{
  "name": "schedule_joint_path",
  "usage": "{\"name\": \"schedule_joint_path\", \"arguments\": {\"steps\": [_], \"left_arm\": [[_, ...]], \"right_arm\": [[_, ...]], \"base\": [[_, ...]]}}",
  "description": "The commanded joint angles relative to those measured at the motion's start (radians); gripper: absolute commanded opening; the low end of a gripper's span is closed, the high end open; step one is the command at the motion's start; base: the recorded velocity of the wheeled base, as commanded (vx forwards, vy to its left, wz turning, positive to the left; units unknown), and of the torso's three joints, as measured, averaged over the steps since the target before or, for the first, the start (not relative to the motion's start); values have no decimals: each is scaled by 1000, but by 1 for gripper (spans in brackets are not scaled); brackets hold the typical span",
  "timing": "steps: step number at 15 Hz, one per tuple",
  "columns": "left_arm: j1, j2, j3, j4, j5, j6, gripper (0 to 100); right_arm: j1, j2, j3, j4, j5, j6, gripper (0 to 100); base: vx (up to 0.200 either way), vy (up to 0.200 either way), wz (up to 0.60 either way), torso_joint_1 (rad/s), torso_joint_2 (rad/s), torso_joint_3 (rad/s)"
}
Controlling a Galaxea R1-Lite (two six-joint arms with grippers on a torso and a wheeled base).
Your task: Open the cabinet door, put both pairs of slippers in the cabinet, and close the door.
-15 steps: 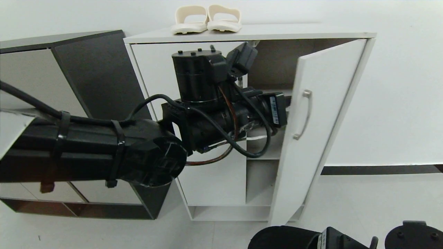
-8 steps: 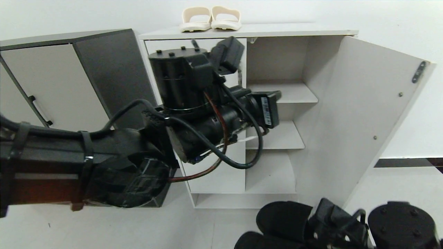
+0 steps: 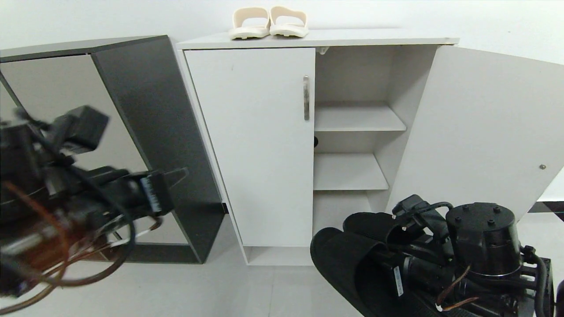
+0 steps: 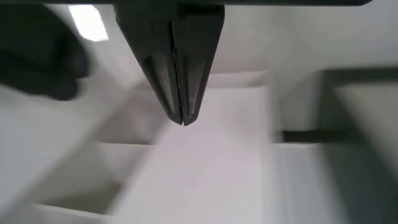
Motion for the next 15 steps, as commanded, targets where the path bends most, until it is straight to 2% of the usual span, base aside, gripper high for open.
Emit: {"name": "schedule_joint_path", "arguments": {"steps": [1, 2, 3, 4, 5, 6, 7, 8, 9, 10, 11, 12, 13, 14, 15], "left_arm": [[192, -495, 331, 108, 218, 33, 0], [231, -711, 422, 200, 345, 105, 0], [320, -854, 466, 270, 360, 148, 0], [376, -983, 495, 365, 336, 165, 0], [396, -1108, 506, 474, 291, 190, 0], [396, -1127, 506, 490, 284, 196, 0], [427, -1168, 546, 516, 186, 219, 0], [436, -1205, 590, 451, -35, 209, 0], [436, -1205, 610, 407, -149, 200, 0], [436, -1205, 617, 391, -222, 202, 0], [436, -1205, 617, 393, -261, 229, 0], [436, -1205, 617, 393, -264, 243, 0], [436, -1205, 617, 431, -181, 317, 0], [436, -1205, 617, 434, -181, 312, 0], [436, -1205, 620, 433, -181, 291, 0]], "right_arm": [[-4, 3, 5, 0, -1, -2, 0], [-3, 0, 3, -2, -3, -4, 0], [0, -2, 5, -2, -3, -6, 0], [7, -5, 7, 0, -13, -6, 0], [11, -3, 7, -2, -32, -6, 0], [11, -3, 7, 0, -35, -6, 0], [20, -3, 7, 0, -38, -7, 0], [28, 0, 8, -2, -38, -6, 0], [28, 6, 8, -2, -36, -2, 0], [28, 15, 8, -2, -36, 1, 0], [28, 21, 7, -6, -36, 1, 0], [30, 23, 10, -14, -38, 1, 0], [40, 20, 10, -40, -52, -1, 0], [45, 17, 8, -43, -59, 1, 0], [53, 14, 0, -46, -64, 1, 0]], "base": [[0, 0, 0, 0, 0, 0], [0, 0, 0, 0, 0, 0], [0, 0, 0, 0, 0, 0], [0, 0, 0, 0, 0, 0], [0, 0, 0, 0, 0, 0], [0, 0, 0, 0, 0, 0], [0, 0, 0, 0, 0, 0], [0, 0, 0, 0, 0, 0], [0, 0, 0, 0, 0, 0], [0, 0, 0, 0, 0, 0], [0, 0, 0, 0, 0, 0], [0, 0, 0, 0, 0, 0], [0, 0, 0, 0, 0, 0], [0, 0, 0, 0, 0, 0], [0, 0, 0, 0, 0, 0]]}}
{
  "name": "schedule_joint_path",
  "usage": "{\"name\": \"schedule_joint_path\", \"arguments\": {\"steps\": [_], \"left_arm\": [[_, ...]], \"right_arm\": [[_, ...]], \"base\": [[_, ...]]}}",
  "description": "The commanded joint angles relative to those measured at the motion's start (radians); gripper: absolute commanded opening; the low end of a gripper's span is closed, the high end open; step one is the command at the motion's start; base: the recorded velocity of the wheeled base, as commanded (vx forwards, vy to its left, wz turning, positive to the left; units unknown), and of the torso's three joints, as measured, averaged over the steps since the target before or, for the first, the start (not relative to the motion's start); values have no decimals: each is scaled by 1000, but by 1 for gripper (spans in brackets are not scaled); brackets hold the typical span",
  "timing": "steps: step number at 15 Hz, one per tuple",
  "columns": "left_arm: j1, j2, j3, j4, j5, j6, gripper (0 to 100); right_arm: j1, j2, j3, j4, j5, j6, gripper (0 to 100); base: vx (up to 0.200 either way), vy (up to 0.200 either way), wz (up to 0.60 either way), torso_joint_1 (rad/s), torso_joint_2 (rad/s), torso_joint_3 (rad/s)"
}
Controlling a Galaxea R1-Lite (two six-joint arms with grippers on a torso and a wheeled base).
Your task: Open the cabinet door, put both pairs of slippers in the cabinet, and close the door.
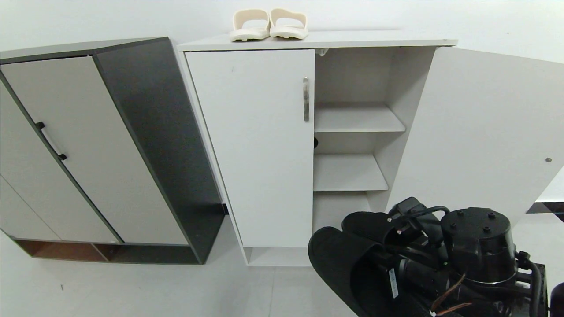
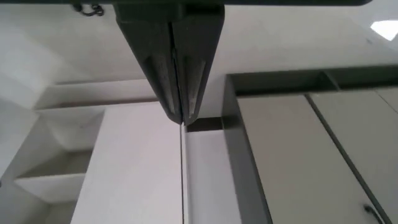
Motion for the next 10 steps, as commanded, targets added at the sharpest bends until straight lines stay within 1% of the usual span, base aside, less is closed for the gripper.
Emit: {"name": "schedule_joint_path", "arguments": {"steps": [1, 2, 3, 5, 8, 10], "left_arm": [[0, -6, 3, 0, 2, -37, 0], [0, -6, 1, -2, -1, -78, 0], [0, -6, 1, -2, -1, -89, 0], [0, -6, 1, -2, -1, -88, 0], [2, -6, 1, -2, -1, -88, 0], [0, -6, 1, -2, -3, -86, 0]], "right_arm": [[23, -5, -7, -12, -14, 0, 0], [38, -6, -7, -20, -42, 2, 0], [52, -6, -13, -20, -74, 2, 0], [73, 1, -38, -20, -113, 28, 0], [78, 50, -101, -20, -211, 43, 0], [79, 67, -102, -21, -238, 43, 0]], "base": [[0, 0, 0, 0, 0, 0], [0, 0, 0, 0, 0, 0], [0, 0, 0, 0, 0, 0], [0, 0, 0, 0, 0, 0], [0, -200, 0, 2, 7, 4], [0, -200, 0, 7, 2, -2]]}}
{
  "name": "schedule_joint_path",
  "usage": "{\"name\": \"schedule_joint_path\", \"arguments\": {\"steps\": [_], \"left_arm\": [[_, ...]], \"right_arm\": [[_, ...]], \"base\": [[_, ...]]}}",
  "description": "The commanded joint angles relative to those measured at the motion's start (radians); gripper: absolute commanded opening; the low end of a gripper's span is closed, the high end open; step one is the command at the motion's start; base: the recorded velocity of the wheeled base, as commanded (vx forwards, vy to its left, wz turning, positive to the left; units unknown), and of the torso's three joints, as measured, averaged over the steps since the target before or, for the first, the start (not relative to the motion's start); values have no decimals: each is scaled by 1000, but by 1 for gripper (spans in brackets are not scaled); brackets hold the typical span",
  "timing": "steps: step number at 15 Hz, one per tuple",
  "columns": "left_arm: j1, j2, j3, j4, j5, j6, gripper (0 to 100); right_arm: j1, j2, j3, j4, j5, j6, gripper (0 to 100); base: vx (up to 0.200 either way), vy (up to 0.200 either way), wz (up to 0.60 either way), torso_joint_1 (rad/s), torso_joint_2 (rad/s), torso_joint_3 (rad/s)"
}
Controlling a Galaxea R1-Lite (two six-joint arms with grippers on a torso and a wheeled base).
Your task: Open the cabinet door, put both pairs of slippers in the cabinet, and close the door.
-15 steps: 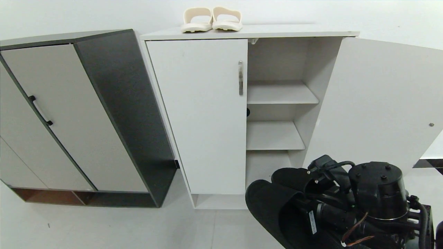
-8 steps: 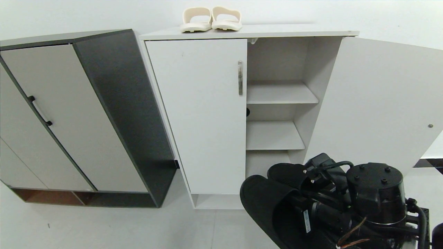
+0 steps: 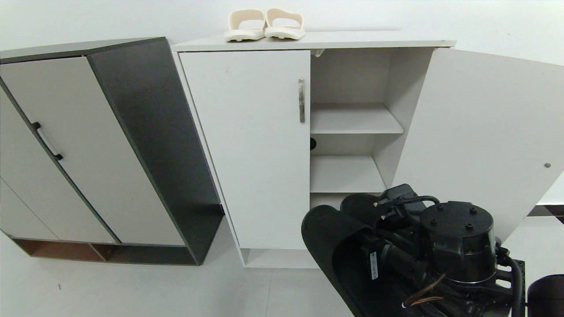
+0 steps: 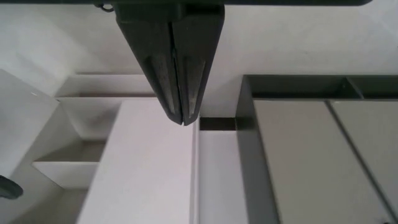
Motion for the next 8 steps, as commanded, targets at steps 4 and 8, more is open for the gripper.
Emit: {"name": "schedule_joint_path", "arguments": {"steps": [4, 8], "left_arm": [[0, 3, 0, 0, -1, 2, 0], [0, 3, 0, 0, 1, 5, 0]], "right_arm": [[15, 46, -23, -1, -14, 5, 0], [17, 138, -124, 2, -114, 52, 0]], "base": [[0, -200, 0, 1, 1, 0], [0, 0, 0, 0, 0, 0]]}}
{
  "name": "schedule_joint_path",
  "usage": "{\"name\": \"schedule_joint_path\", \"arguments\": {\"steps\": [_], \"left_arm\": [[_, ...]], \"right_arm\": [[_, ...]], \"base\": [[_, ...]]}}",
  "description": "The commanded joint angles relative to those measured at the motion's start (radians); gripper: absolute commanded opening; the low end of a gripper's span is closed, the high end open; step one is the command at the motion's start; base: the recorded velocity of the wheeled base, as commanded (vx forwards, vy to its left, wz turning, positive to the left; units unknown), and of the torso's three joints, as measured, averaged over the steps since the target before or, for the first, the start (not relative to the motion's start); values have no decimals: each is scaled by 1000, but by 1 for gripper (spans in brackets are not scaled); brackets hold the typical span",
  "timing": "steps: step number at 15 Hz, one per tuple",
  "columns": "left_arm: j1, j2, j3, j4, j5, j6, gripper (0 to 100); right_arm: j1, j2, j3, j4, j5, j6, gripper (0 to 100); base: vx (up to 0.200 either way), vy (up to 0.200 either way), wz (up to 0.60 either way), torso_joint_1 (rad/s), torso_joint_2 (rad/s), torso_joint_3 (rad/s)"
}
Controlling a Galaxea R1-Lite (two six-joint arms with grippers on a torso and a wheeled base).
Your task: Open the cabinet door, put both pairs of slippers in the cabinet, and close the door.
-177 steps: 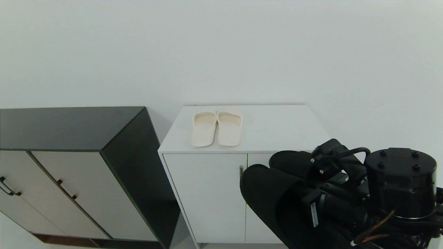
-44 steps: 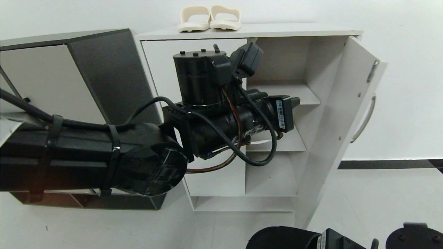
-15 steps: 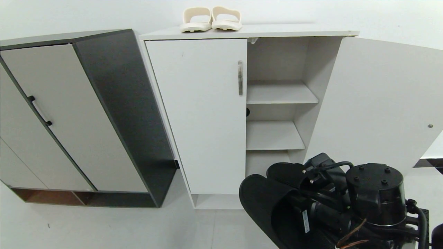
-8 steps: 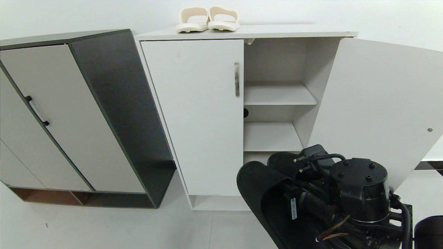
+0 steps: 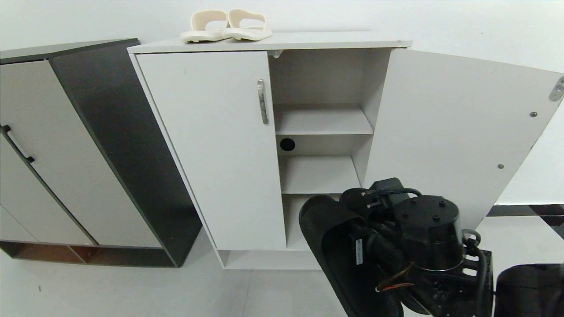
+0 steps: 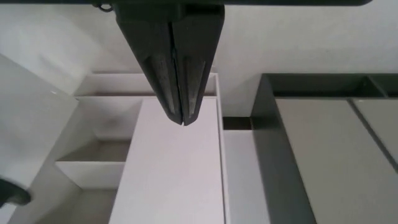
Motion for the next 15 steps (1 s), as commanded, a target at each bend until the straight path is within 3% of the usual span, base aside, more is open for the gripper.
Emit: {"name": "schedule_joint_path", "arguments": {"steps": [1, 4, 8, 10, 11, 15], "left_arm": [[1, 3, 0, -1, 0, 1, 0], [1, 3, 0, -1, 0, 0, 0], [3, 3, 0, -1, -5, 9, 0], [1, 3, 0, 1, -9, 24, 0], [1, 3, 0, 1, -38, 63, 0], [1, 3, 0, 2, -40, 59, 0]], "right_arm": [[5, 69, -35, 2, -31, 3, 0], [5, 128, -77, 8, -52, -2, 0], [5, 250, -112, -56, -69, 98, 0], [5, 255, -136, -85, -69, 112, 0], [3, 258, -149, -84, -71, 146, 0], [5, 278, -173, -62, -74, 144, 0]], "base": [[0, 0, 0, 0, 0, 0], [0, 0, 0, 0, 0, 0], [0, 0, 0, -1, 1, -27], [0, 0, 0, 0, -2, -163], [0, 0, 0, 7, 2, -183], [0, 0, 0, 4, 4, -192]]}}
